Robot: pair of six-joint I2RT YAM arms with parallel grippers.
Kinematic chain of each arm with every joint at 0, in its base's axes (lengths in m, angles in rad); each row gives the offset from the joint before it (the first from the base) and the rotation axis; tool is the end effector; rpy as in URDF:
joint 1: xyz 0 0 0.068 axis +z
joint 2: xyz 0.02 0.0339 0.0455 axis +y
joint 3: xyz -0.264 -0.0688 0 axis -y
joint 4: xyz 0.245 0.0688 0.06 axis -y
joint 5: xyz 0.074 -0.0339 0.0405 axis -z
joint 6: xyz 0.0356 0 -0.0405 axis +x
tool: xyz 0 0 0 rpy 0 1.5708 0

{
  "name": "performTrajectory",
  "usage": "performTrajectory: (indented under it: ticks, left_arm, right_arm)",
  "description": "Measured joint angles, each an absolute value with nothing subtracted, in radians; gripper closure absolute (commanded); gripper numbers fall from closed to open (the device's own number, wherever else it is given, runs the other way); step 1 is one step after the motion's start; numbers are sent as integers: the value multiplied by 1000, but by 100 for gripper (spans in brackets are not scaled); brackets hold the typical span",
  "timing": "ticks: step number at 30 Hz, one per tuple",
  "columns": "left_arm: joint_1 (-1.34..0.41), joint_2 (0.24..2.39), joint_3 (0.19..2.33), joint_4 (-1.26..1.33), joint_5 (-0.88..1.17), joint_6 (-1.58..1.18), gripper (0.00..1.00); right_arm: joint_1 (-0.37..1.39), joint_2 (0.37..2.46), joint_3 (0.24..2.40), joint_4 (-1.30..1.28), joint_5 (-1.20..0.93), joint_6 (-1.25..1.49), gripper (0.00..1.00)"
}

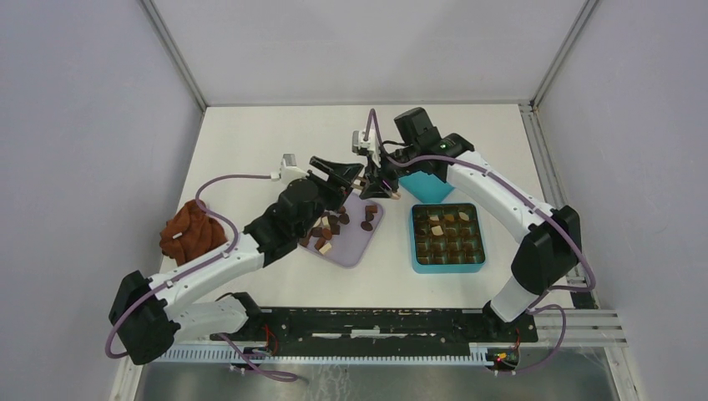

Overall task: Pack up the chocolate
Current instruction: Adjust the clamp.

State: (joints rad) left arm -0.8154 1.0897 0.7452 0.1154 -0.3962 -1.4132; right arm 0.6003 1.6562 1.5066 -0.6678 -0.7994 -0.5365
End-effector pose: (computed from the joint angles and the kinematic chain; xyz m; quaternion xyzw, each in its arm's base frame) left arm 0.1833 -0.1746 0.2970 -0.3431 0.6979 -0.4791 0.4070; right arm 0.2837 0.2252 0.3273 -0.5817 0.6448 0.3725 0.3271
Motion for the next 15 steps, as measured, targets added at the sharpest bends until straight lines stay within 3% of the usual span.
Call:
performTrajectory:
  ticks: [8, 12, 15]
  left_arm:
    - [-815, 1127, 792, 105, -381, -1421, 40]
    - [-815, 1146, 792, 101, -381, -1445, 74]
    - [-814, 1163, 803, 102, -381, -1461, 87]
  right_arm:
    - [600, 1624, 1500, -643, -801, -511, 58]
    - [600, 1624, 1500, -643, -792, -496, 58]
    - [600, 1624, 1499, -646, -775, -490, 58]
